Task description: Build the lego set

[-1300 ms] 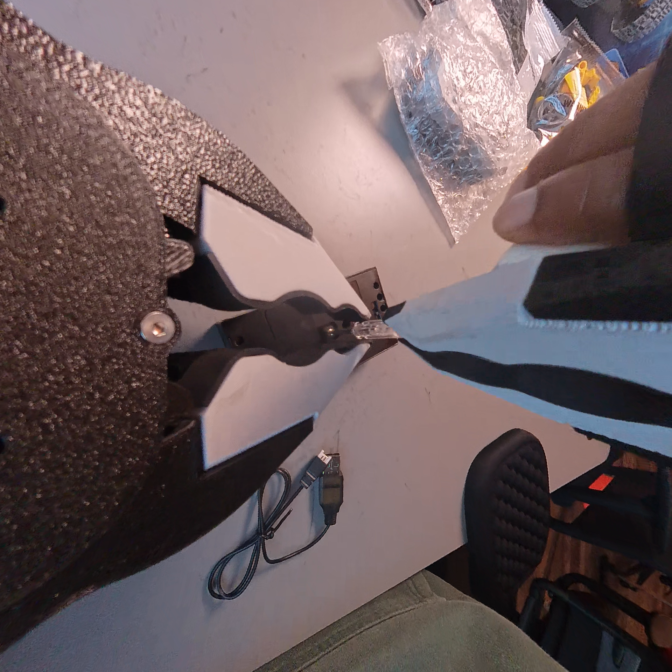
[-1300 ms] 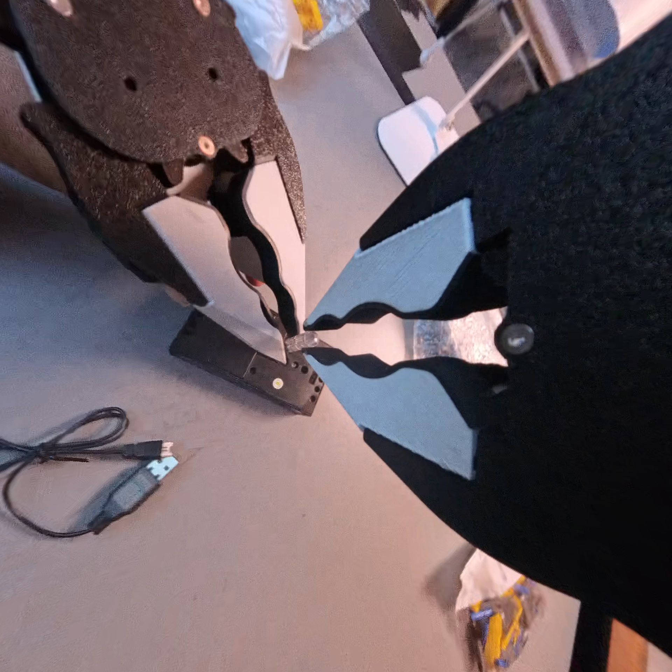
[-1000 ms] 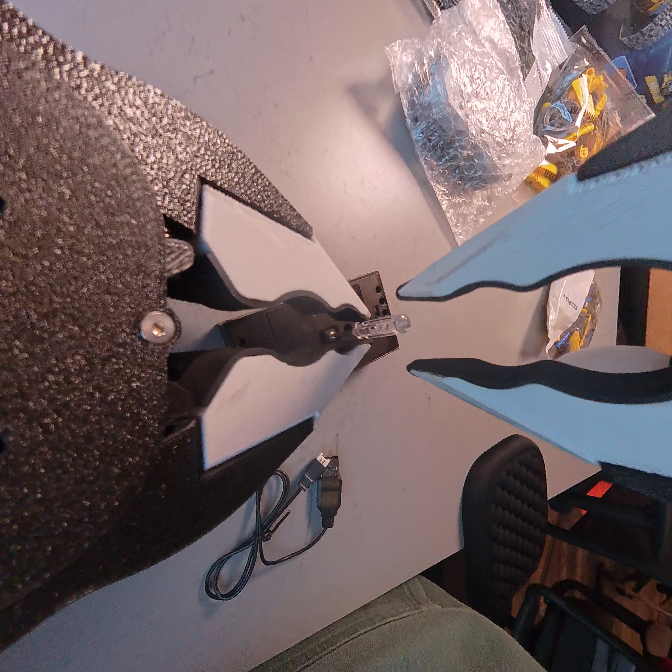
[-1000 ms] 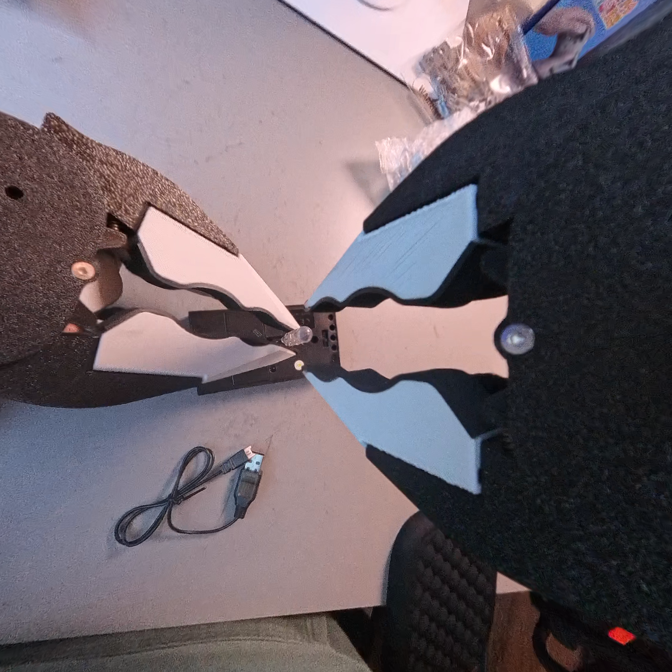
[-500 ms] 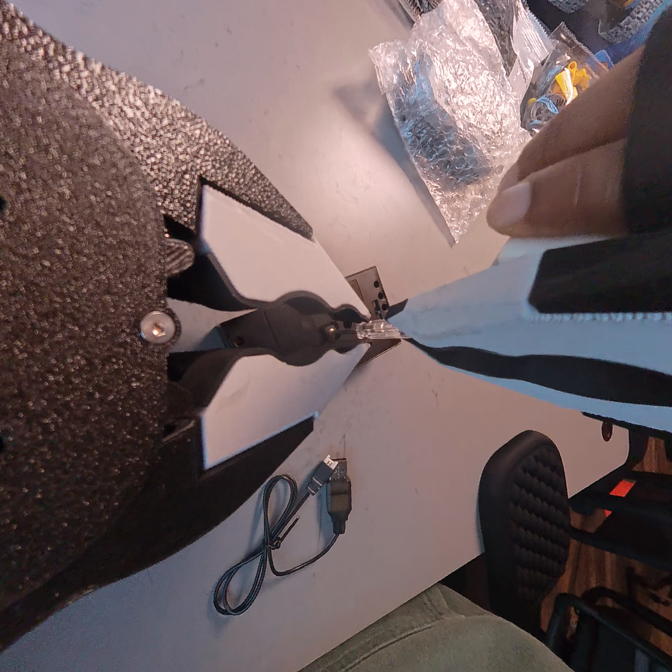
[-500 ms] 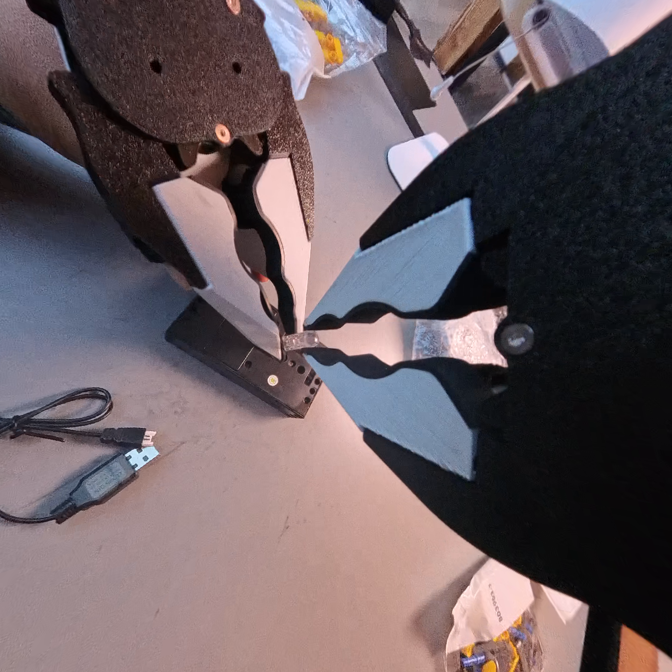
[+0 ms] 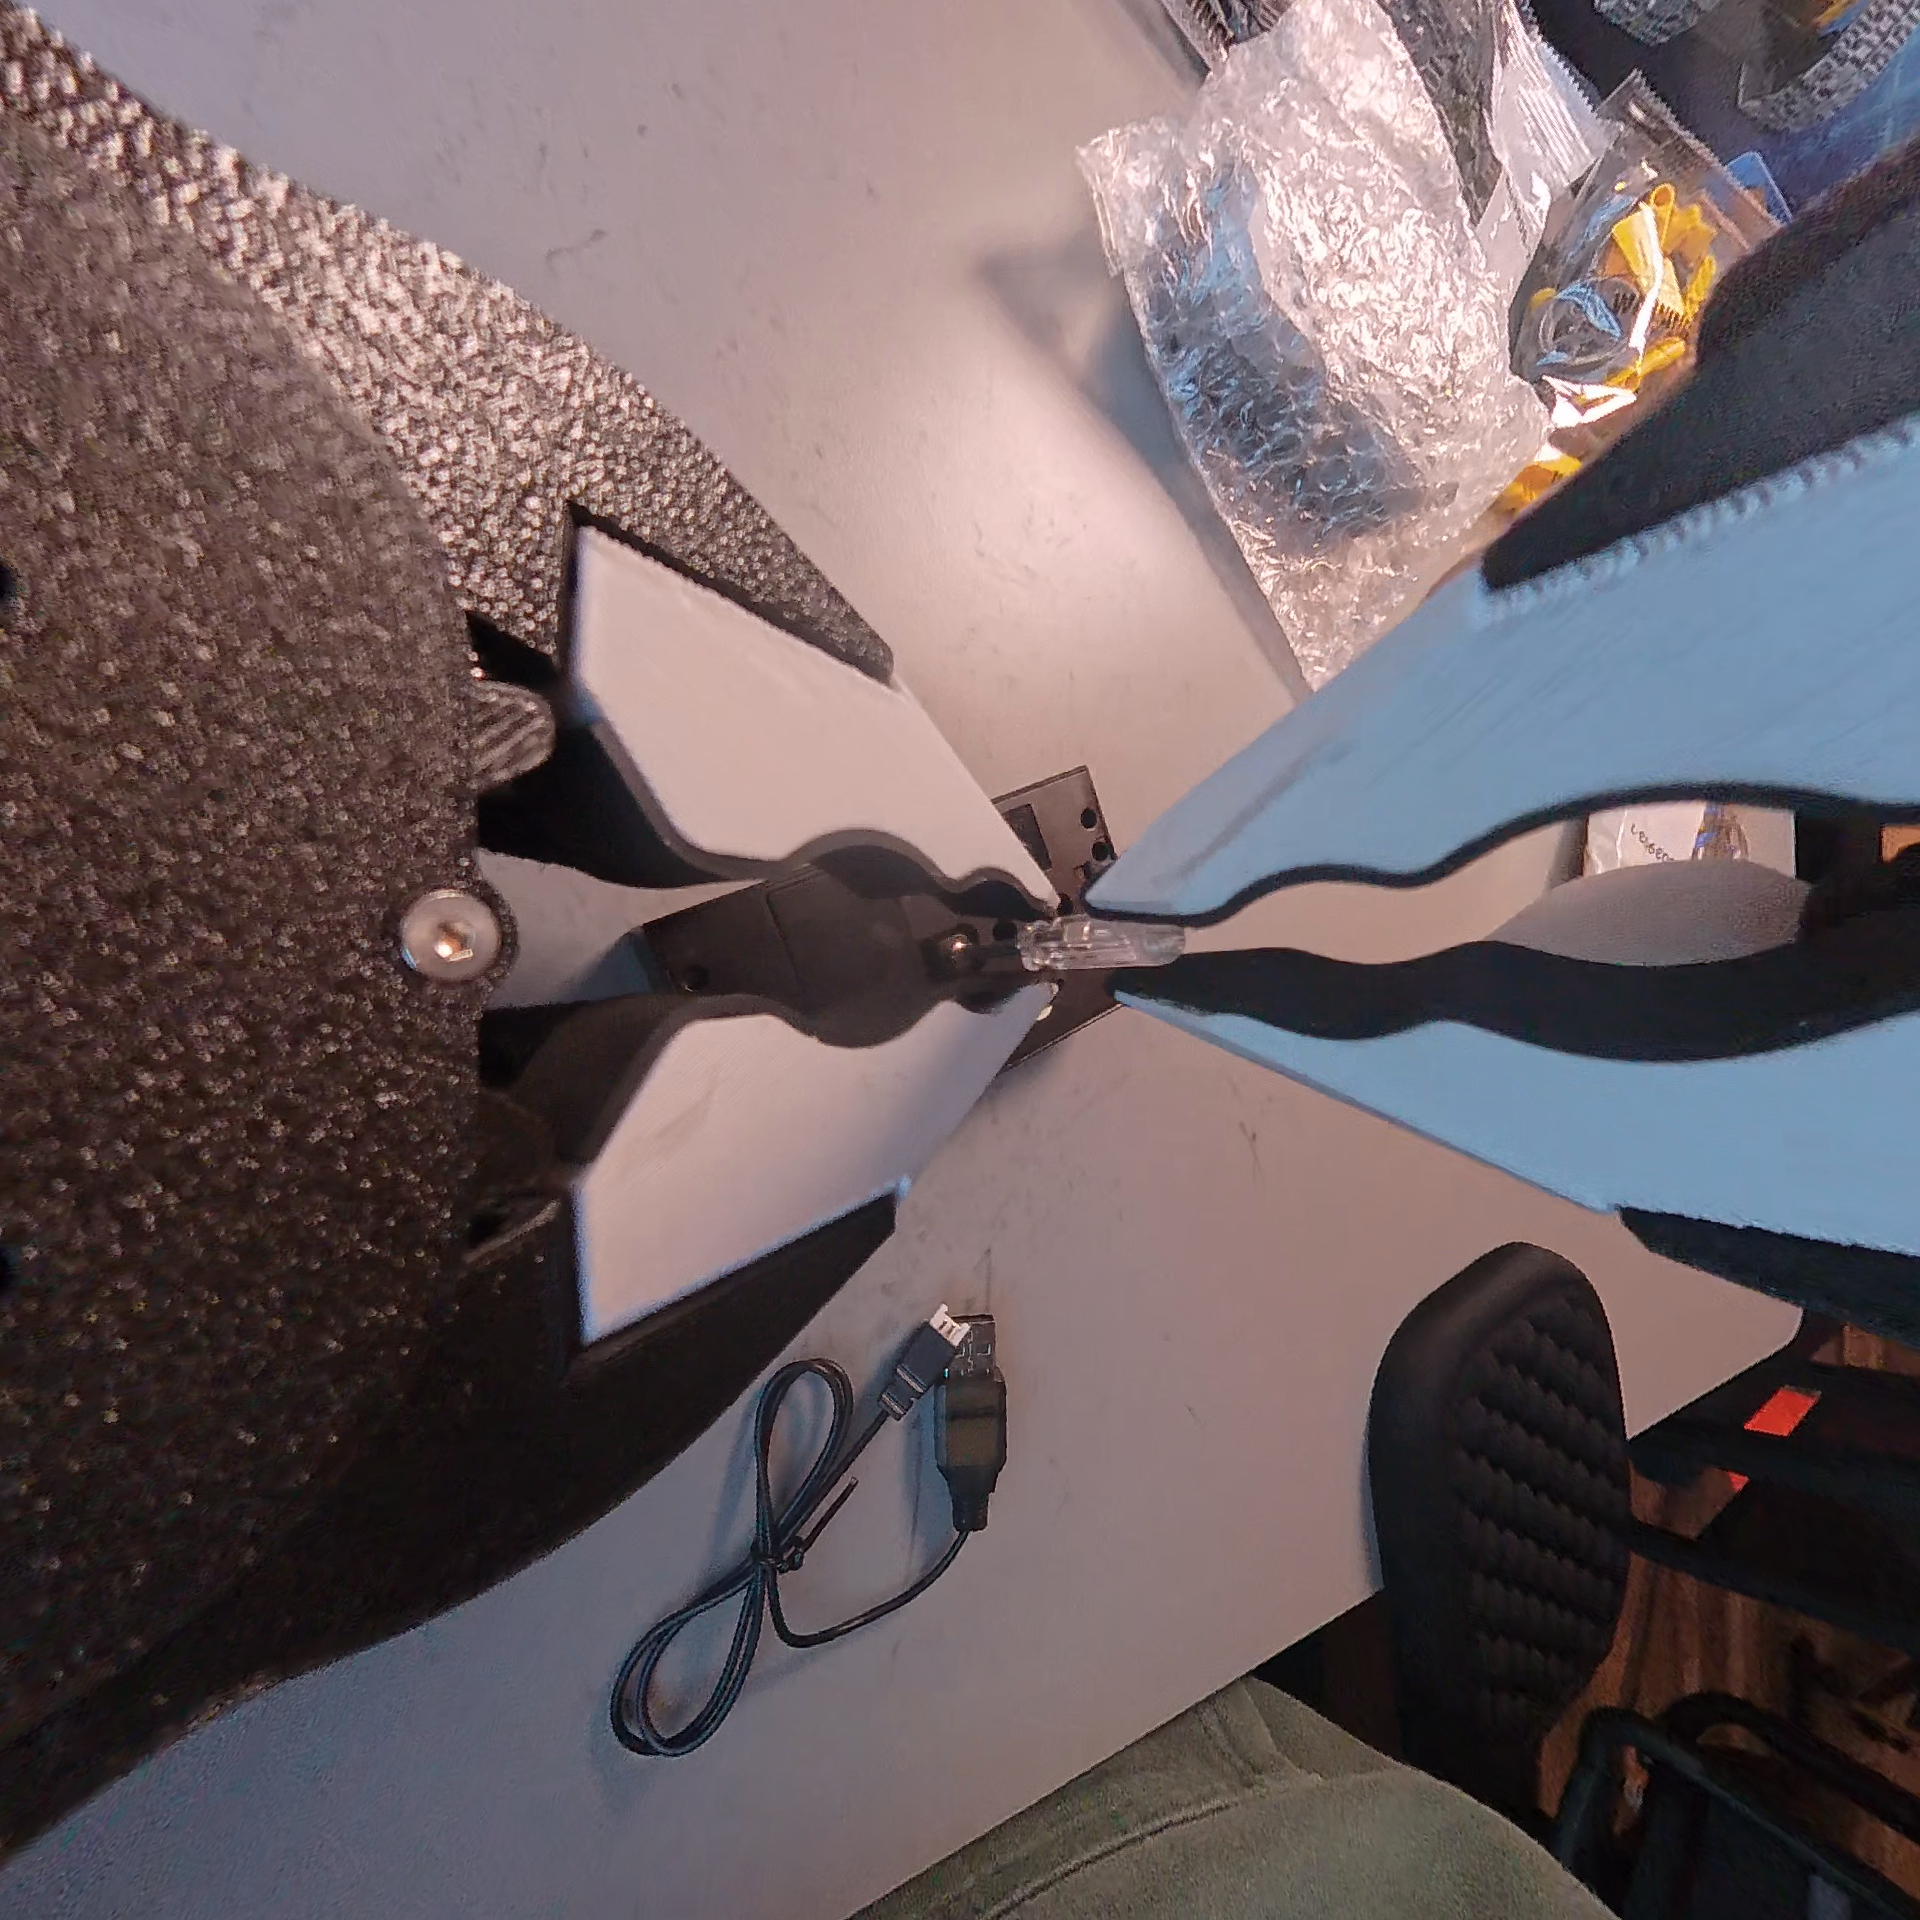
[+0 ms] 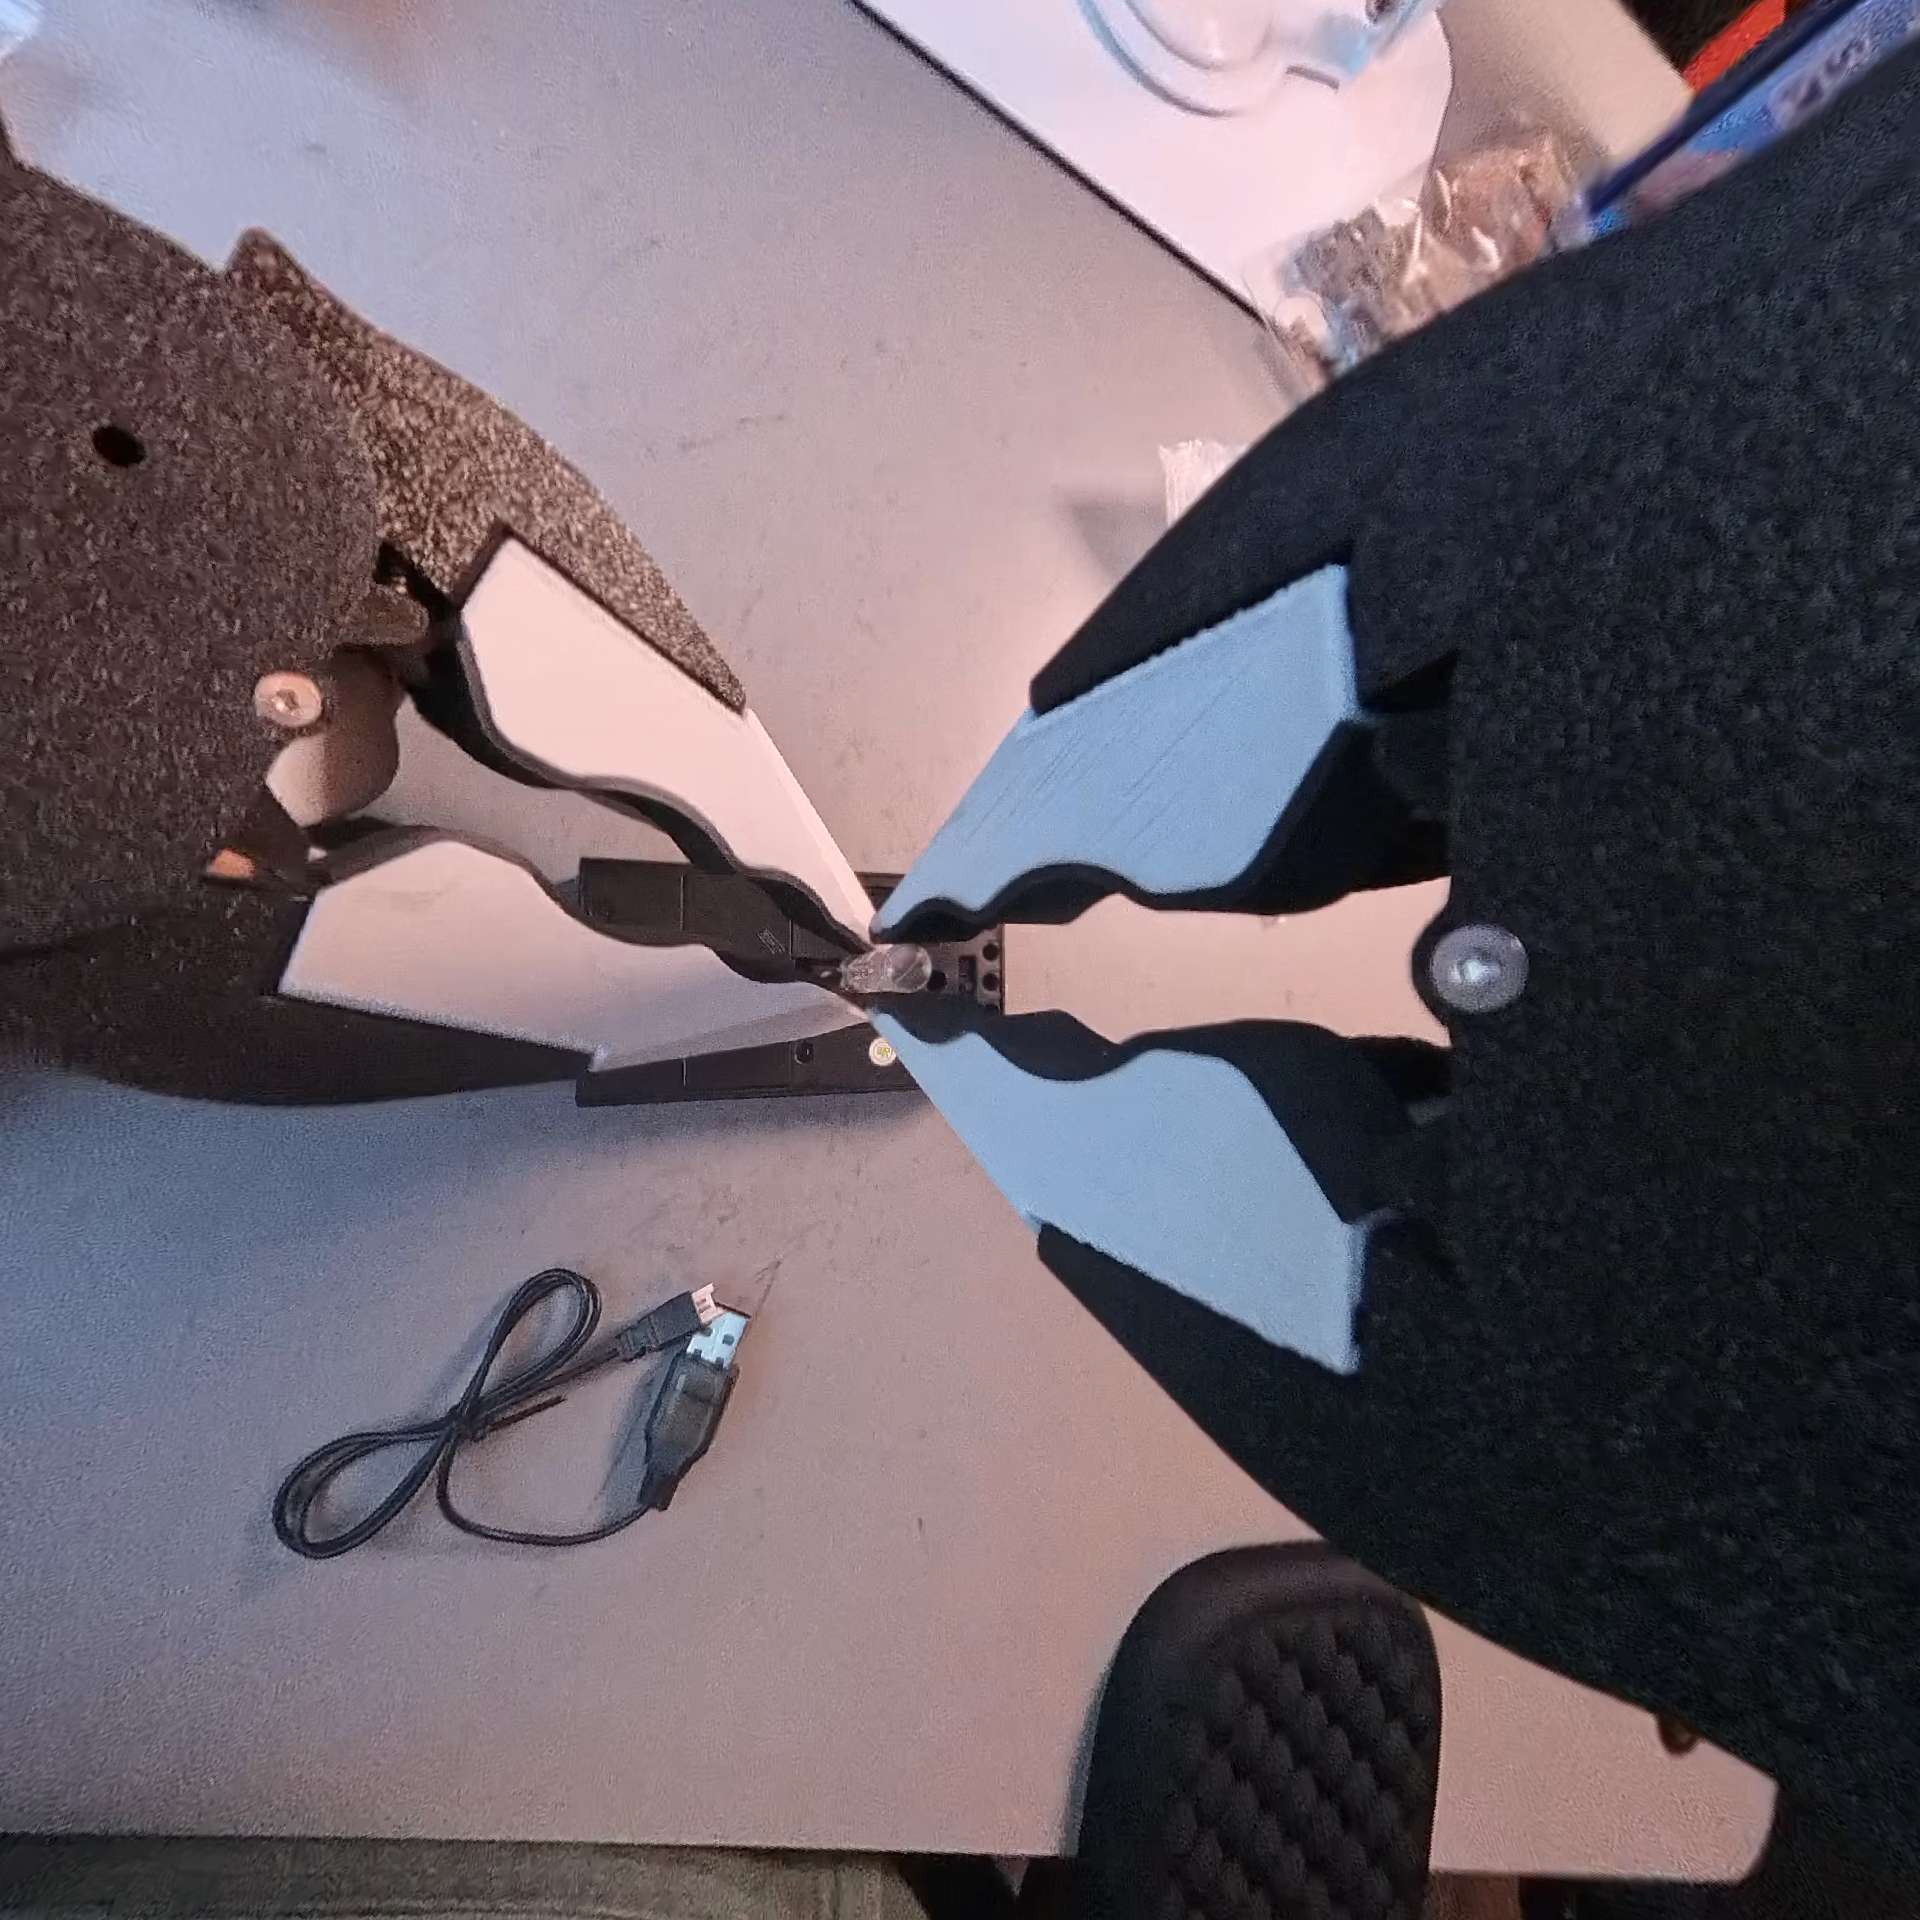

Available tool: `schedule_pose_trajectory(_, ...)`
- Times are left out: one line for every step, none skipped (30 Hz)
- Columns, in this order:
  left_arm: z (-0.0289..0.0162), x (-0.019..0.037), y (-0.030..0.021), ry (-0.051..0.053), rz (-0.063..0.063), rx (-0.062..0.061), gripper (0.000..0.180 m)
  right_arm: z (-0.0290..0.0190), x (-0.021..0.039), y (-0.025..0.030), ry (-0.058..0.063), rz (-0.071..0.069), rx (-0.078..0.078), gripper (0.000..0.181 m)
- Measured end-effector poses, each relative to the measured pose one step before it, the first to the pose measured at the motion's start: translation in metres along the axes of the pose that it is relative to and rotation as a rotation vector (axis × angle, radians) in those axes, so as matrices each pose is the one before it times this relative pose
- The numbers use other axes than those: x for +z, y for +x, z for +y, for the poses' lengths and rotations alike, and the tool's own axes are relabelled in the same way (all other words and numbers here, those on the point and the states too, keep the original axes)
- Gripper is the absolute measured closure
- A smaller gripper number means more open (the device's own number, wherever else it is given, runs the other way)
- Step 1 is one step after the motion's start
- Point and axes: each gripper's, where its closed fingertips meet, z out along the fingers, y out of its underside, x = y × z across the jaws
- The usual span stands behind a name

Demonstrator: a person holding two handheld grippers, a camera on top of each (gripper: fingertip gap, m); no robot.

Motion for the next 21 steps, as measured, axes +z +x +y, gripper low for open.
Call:
schedule_pose_trajectory(-0.00017, -0.00005, -0.00015, 0.0009, 0.0004, -0.001, 0.168, -0.0009, 0.00012, -0.00092, -0.0023, 0.0074, -0.0728, 0.174)
schedule_pose_trajectory(-0.00035, 0.00006, -0.00039, 0.002, -0.0014, 0.0008, 0.166, 0.0002, -0.00005, -0.00153, -0.0141, 0.015, -0.1166, 0.174)
schedule_pose_trajectory(-0.00097, -0.00009, 0.00024, 0.0066, 0.0014, 0.0055, 0.167, 0.00151, -0.00023, -0.00134, -0.0301, 0.0188, -0.1329, 0.174)
schedule_pose_trajectory(-0.0015, -0.0003, 0.00058, 0.0103, 0.0026, 0.008, 0.168, 0.00168, -0.00018, -0.00155, -0.0342, 0.012, -0.117, 0.174)
schedule_pose_trajectory(-0.00136, -0.00013, 0.00079, 0.0081, 0.0033, 0.0058, 0.171, 0.00087, 0.00003, -0.00021, -0.0262, 0.0139, -0.0919, 0.173)
schedule_pose_trajectory(-0.00026, 0.00039, 0.00067, 0.0005, 0.0029, 0.0008, 0.171, 0.00018, -0.00005, 0.00009, -0.0173, 0.0134, -0.0689, 0.173)
schedule_pose_trajectory(0.00007, 0.00033, 0.0002, -0.0022, 0.0008, -0.0036, 0.171, -0.00012, 0.0, -0.00037, -0.0116, 0.0066, -0.0407, 0.173)
schedule_pose_trajectory(0.00014, -0.0001, -0.00045, -0.0007, -0.0002, -0.0074, 0.172, 0.00046, -0.00007, 0.00053, -0.0088, 0.0073, -0.0038, 0.173)
schedule_pose_trajectory(0.00021, -0.00034, -0.00088, -0.0002, -0.0023, -0.0095, 0.172, 0.00069, -0.00009, 0.00133, 0.0024, 0.0062, 0.0431, 0.173)
schedule_pose_trajectory(0.00032, -0.00058, -0.00099, -0.0002, -0.0028, -0.0077, 0.172, 0.00163, -0.0001, 0.00203, 0.0113, 0.0013, 0.0975, 0.172)
schedule_pose_trajectory(0.00017, -0.00028, -0.00035, -0.0003, -0.0008, -0.0038, 0.171, 0.00107, -0.00079, 0.00155, 0.0234, -0.0141, 0.1354, 0.168)
schedule_pose_trajectory(0.00012, -0.00006, -0.00017, -0.0009, -0.0015, -0.0006, 0.171, 0.0008, -0.00134, 0.00176, 0.0251, -0.021, 0.1461, 0.161)
schedule_pose_trajectory(0.00003, 0.00023, -0.00017, -0.0013, -0.0016, -0.0011, 0.171, -0.00018, -0.00182, -0.00034, 0.0284, -0.0339, 0.1258, 0.156)
schedule_pose_trajectory(-0.00002, 0.00019, -0.00017, -0.0008, 0.0, -0.002, 0.171, -0.00101, -0.0017, -0.00035, 0.0288, -0.0253, 0.0981, 0.155)
schedule_pose_trajectory(0.00005, 0.00013, -0.00023, -0.0001, 0.0006, -0.0012, 0.171, -0.00095, -0.00066, -0.0013, 0.02, -0.0219, 0.0677, 0.155)
schedule_pose_trajectory(0.00001, 0.0, -0.00015, -0.0001, 0.0002, -0.0007, 0.171, -0.00054, 0.00028, -0.00172, 0.0099, -0.015, 0.0427, 0.158)
schedule_pose_trajectory(0.00006, -0.00003, -0.00029, -0.0005, -0.0009, -0.0008, 0.171, 0.00087, 0.00128, 0.00138, -0.007, 0.0098, 0.0281, 0.164)
schedule_pose_trajectory(0.00015, -0.00001, -0.00006, -0.0003, 0.0002, -0.0008, 0.172, 0.00148, 0.00164, -0.00002, -0.0128, 0.0037, 0.0065, 0.17)
schedule_pose_trajectory(0.00006, -0.00006, 0.00004, -0.0003, -0.0005, -0.0004, 0.171, 0.00109, 0.0015, 0.00084, -0.0129, 0.0121, -0.0045, 0.173)
schedule_pose_trajectory(0.00007, -0.0001, 0.00018, -0.0001, 0.0001, 0.0002, 0.172, -0.00051, 0.00043, -0.00023, -0.0043, 0.003, -0.0174, 0.174)
schedule_pose_trajectory(0.00013, 0.00001, 0.00028, -0.0002, -0.0002, 0.002, 0.172, -0.0004, -0.00004, -0.00077, -0.0069, -0.0014, -0.0322, 0.174)
